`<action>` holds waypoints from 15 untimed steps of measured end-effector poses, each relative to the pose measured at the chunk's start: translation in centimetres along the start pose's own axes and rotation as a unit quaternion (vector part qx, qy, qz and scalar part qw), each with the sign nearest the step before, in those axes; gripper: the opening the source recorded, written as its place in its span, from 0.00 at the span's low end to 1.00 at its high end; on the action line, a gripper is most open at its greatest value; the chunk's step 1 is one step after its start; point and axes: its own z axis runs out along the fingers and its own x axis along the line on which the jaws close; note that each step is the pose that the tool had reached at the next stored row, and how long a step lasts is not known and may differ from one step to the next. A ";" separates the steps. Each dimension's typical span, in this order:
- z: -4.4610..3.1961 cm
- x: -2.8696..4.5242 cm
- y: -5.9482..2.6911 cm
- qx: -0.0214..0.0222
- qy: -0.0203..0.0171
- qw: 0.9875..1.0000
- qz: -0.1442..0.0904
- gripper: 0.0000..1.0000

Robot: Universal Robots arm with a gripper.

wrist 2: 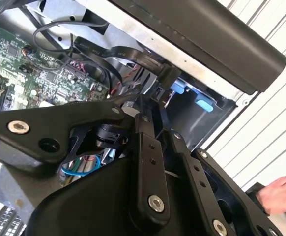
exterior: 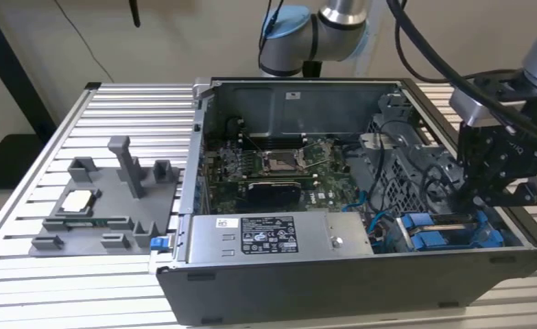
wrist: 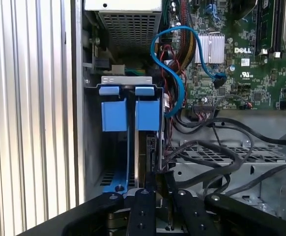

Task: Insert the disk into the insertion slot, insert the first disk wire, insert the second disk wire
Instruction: 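Insert the first disk wire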

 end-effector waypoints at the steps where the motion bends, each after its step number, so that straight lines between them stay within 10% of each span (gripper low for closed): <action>1: 0.04 0.02 0.00 0.000 0.000 1.000 0.000 0.19; 15: 0.47 0.08 -0.15 0.000 0.000 1.000 0.002 0.19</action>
